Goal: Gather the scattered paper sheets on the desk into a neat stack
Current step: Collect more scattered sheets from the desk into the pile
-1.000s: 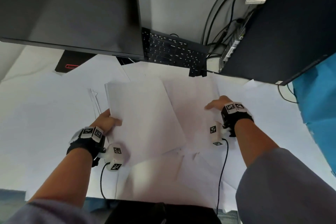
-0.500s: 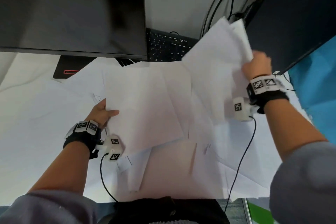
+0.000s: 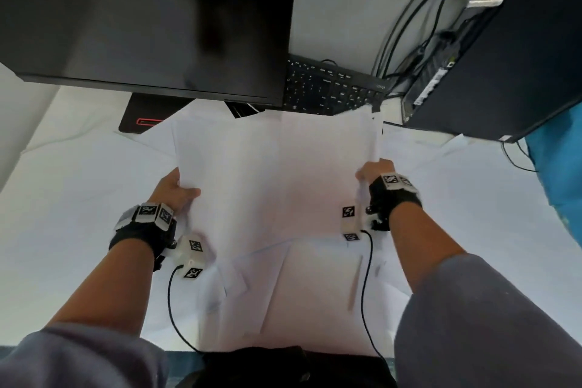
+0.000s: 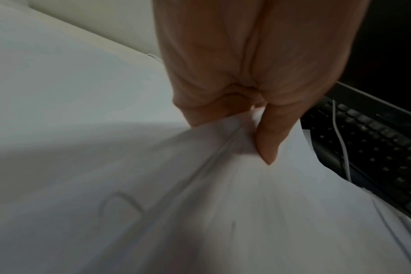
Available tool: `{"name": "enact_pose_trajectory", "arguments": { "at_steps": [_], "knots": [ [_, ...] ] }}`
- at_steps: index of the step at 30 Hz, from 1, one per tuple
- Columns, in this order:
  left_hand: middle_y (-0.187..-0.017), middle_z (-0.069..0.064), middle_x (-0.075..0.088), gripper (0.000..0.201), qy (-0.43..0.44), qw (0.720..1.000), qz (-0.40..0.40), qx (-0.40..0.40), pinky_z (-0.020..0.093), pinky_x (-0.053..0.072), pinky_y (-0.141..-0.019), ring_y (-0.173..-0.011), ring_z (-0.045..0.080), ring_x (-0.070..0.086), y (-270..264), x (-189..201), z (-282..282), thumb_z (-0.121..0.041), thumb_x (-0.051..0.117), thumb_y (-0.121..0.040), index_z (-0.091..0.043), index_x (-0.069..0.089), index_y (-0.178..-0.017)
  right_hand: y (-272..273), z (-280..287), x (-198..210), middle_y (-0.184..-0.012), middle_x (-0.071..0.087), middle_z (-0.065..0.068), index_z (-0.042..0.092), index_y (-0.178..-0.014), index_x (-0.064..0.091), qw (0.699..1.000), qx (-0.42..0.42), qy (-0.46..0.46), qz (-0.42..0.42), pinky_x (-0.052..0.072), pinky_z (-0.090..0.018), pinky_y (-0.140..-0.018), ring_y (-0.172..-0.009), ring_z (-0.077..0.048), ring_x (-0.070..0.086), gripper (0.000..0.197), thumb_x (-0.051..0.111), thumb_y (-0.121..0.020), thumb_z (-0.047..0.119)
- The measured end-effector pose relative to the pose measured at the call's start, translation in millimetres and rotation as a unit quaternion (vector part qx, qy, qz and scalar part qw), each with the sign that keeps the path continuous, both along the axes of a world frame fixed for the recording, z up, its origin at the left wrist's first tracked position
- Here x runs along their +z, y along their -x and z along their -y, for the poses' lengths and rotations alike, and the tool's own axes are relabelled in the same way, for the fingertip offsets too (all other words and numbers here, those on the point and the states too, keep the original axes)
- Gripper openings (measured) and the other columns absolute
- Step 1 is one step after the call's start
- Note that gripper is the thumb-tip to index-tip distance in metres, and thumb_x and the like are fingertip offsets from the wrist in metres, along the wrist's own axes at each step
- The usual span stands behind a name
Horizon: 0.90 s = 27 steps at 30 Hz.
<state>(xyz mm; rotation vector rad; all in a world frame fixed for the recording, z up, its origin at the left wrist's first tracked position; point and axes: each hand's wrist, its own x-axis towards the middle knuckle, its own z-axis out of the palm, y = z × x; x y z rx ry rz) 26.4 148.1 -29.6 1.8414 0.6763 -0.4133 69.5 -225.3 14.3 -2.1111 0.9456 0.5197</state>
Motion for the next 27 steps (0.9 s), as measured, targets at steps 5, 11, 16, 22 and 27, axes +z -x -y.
{"name": "enact_pose_trajectory", "arguments": {
  "at_steps": [5,11,16,22,27],
  "knots": [
    [-0.122,0.016,0.06,0.052,-0.013,0.999,-0.026,-0.026,0.052,0.041,-0.103,-0.113,0.033,0.056,-2,3,0,0.011,0.058,-0.081,-0.007,0.051,-0.13,-9,-17,-1,-0.124,0.055,-0.019,0.001,-0.131,0.047,0.997,0.015,-0.045,-0.068,0.044,-0.034,-0.09,-0.115,-0.036,0.055,0.052,0.066,-0.085,0.018],
    [-0.122,0.018,0.06,0.051,0.035,0.999,-0.019,0.004,0.047,0.043,-0.1,-0.11,0.033,0.057,-1,0,2,0.014,0.055,-0.082,-0.004,0.051,-0.13,-8,-27,-19,-0.079,0.054,-0.006,0.012,-0.102,0.06,0.989,0.082,-0.073,-0.101,0.053,-0.038,-0.075,-0.078,-0.027,0.057,0.041,0.074,-0.069,0.032],
    [-0.117,0.017,0.066,0.069,0.138,0.99,-0.015,0.026,0.057,0.045,-0.098,-0.108,0.038,0.061,11,-5,1,0.007,0.067,-0.06,-0.014,0.056,-0.126,-10,-35,-15,-0.113,0.058,-0.012,0.001,-0.137,0.042,0.987,0.158,-0.023,-0.02,0.047,-0.025,-0.073,-0.112,-0.028,0.053,0.045,0.049,-0.093,0.006],
    [-0.12,0.018,0.063,0.066,0.139,0.99,0.004,0.025,0.054,0.043,-0.1,-0.11,0.037,0.059,15,-4,22,0.023,0.047,-0.071,-0.014,0.054,-0.126,-15,0,26,-0.128,0.057,-0.02,0.002,-0.122,0.057,0.97,0.183,0.118,0.104,0.042,-0.033,-0.095,-0.118,-0.035,0.053,0.033,0.042,-0.092,0.002],
    [-0.121,0.018,0.063,0.065,0.11,0.994,-0.005,0.011,0.057,0.041,-0.102,-0.112,0.039,0.058,12,-21,38,0.019,0.054,-0.069,-0.014,0.056,-0.125,-17,61,72,-0.104,0.061,-0.021,-0.002,-0.109,0.062,0.951,0.208,0.141,0.179,0.037,-0.029,-0.078,-0.106,-0.037,0.058,0.03,0.047,-0.083,-0.006]
  ]
}}
